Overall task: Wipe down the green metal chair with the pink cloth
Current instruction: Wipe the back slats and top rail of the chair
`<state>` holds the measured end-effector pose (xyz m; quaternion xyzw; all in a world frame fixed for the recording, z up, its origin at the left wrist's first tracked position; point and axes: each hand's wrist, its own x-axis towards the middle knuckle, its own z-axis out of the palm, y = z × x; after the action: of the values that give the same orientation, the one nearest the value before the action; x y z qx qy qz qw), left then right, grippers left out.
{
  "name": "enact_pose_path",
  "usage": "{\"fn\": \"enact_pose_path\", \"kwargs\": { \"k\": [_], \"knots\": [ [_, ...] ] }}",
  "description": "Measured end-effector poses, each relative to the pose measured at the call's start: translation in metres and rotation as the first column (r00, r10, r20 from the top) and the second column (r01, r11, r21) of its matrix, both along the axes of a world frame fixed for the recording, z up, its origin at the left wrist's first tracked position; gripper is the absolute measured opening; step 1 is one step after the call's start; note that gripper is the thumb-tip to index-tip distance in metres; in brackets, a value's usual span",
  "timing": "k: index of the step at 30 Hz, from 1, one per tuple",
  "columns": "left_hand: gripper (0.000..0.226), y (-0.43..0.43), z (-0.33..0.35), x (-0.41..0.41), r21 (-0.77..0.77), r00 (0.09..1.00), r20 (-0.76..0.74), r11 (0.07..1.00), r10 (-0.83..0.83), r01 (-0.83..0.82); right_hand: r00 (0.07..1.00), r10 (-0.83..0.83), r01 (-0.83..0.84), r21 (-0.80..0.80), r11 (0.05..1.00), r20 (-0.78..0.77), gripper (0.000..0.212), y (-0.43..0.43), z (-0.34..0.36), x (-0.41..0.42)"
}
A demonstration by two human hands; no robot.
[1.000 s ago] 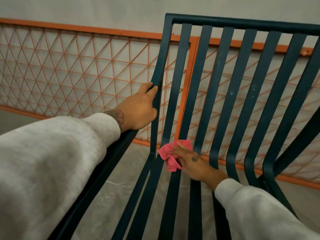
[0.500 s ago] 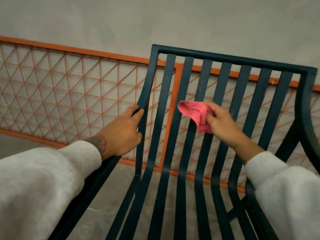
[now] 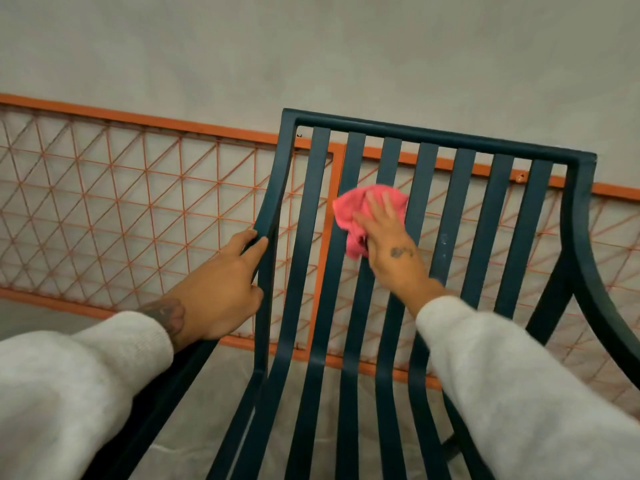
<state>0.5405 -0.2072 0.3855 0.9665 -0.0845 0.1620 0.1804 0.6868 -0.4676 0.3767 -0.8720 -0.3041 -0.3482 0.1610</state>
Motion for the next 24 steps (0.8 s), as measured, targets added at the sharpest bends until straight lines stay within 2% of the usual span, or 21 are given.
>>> {"fn": "enact_pose_path", "kwargs": {
  "k": [3,5,8,11,14,19,21,24],
  "knots": [
    [0.075,0.0,0.0,0.0,0.008,1.0,0.005,1.0,0.009,-0.009,0.999,0.033,-0.033,-0.112,0.993,-0.001,0.09,-0.018,-0.081,-0.024],
    [0.075,-0.001,0.001,0.0,0.007,1.0,0.005,1.0,0.021,-0.021,0.994,0.096,-0.107,-0.27,0.957,-0.055,0.085,-0.031,-0.117,-0.037],
    [0.074,-0.004,0.002,-0.001,0.005,1.0,-0.006,1.0,0.023,-0.023,0.989,0.127,-0.15,-0.44,0.885,-0.081,0.076,-0.046,-0.122,-0.035],
    [0.074,-0.003,0.002,-0.003,0.021,0.999,-0.002,0.999,0.033,-0.033,0.991,0.108,-0.13,-0.52,0.844,-0.072,0.085,-0.053,-0.093,-0.026],
    [0.075,-0.003,0.002,-0.003,0.027,0.999,-0.009,0.999,0.035,-0.035,0.998,0.07,-0.062,-0.434,0.899,0.004,0.087,-0.047,-0.046,-0.01],
    [0.075,-0.001,0.001,-0.001,0.01,0.999,-0.023,1.0,0.027,-0.027,0.994,-0.095,0.106,-0.243,0.964,0.059,0.075,-0.017,0.037,0.018],
    [0.075,0.0,0.001,0.0,-0.005,0.999,-0.035,1.0,0.023,-0.023,0.99,-0.134,0.141,-0.164,0.976,0.052,0.079,-0.004,0.038,0.016],
    [0.075,0.0,0.001,0.0,-0.006,0.999,-0.036,1.0,0.024,-0.024,0.987,-0.141,0.151,-0.169,0.974,0.071,0.084,0.003,-0.002,0.005]
  ]
}}
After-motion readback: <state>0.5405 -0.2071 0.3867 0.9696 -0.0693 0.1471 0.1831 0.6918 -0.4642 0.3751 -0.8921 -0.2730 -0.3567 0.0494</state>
